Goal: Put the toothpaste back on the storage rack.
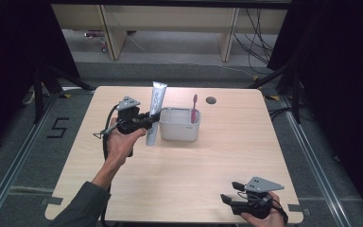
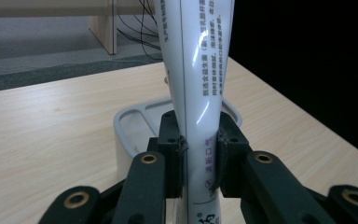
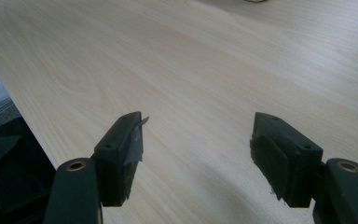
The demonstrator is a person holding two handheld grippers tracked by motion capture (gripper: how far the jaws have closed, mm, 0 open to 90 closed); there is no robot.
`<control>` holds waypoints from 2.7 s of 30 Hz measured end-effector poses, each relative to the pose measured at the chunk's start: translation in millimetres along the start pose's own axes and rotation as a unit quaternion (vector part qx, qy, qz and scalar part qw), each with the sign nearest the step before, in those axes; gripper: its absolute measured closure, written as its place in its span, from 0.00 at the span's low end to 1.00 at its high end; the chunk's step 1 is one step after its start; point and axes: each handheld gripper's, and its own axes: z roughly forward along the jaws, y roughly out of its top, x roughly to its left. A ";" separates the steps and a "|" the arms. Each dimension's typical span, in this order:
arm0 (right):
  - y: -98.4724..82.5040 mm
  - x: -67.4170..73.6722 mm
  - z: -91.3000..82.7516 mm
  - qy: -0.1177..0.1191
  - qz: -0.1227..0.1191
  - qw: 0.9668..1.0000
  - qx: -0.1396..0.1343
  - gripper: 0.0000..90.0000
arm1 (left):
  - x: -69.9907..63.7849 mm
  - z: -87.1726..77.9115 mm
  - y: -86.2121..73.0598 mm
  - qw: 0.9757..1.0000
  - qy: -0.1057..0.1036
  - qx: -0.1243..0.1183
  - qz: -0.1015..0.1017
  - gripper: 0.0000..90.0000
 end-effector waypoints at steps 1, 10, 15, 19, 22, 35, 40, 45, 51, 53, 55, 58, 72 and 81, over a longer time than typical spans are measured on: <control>-0.3 1.5 -0.1 0.003 0.010 1.000 0.003 0.39 | -1.0 2.2 1.8 1.000 -0.001 0.000 -0.001 0.83; -0.5 0.1 -0.2 0.006 0.012 1.000 0.003 0.38 | -9.8 23.9 18.8 1.000 0.001 -0.014 0.001 0.83; -0.2 -0.1 0.3 0.011 0.015 1.000 0.007 0.38 | -11.7 32.4 23.3 1.000 0.006 -0.014 0.002 0.83; -0.3 -1.0 0.6 0.011 0.006 1.000 0.001 0.38 | -12.6 40.4 27.6 1.000 0.008 -0.016 0.000 0.83; -0.4 -1.4 0.3 0.010 0.005 1.000 -0.002 0.38 | -13.2 47.1 30.0 1.000 0.009 -0.014 0.000 0.83; -0.7 0.3 -0.4 0.012 0.012 1.000 0.001 0.38 | -15.8 73.8 42.3 1.000 0.020 -0.024 -0.001 0.83; -0.5 0.9 -0.6 0.016 0.011 1.000 0.000 0.38 | -16.3 83.6 43.6 0.999 0.022 -0.031 -0.004 0.83; -0.6 2.0 -0.4 0.014 0.008 1.000 -0.002 0.38 | -15.6 94.8 43.2 0.999 0.027 -0.037 -0.012 0.83; -0.5 2.5 -0.9 0.015 0.008 1.000 -0.003 0.38 | -13.6 107.6 37.8 0.999 0.038 -0.031 -0.015 0.83; -0.7 2.2 -0.9 0.015 0.008 1.000 -0.003 0.38 | -12.9 110.9 36.4 0.999 0.037 -0.032 -0.014 0.83; -0.7 2.1 -1.0 0.015 0.006 1.000 -0.004 0.38 | -12.6 115.4 34.4 0.999 0.040 -0.031 -0.019 0.83; -0.7 2.1 -1.0 0.015 0.006 1.000 -0.005 0.38 | -11.5 117.9 33.1 0.998 0.044 -0.032 -0.018 0.83; -1.1 1.4 -2.4 0.013 -0.004 1.000 -0.008 0.38 | -3.3 128.0 16.2 0.997 0.058 -0.033 -0.024 0.83; -1.2 1.8 -2.9 0.017 -0.003 1.000 -0.006 0.38 | -1.3 132.1 7.3 0.997 0.058 -0.030 -0.029 0.83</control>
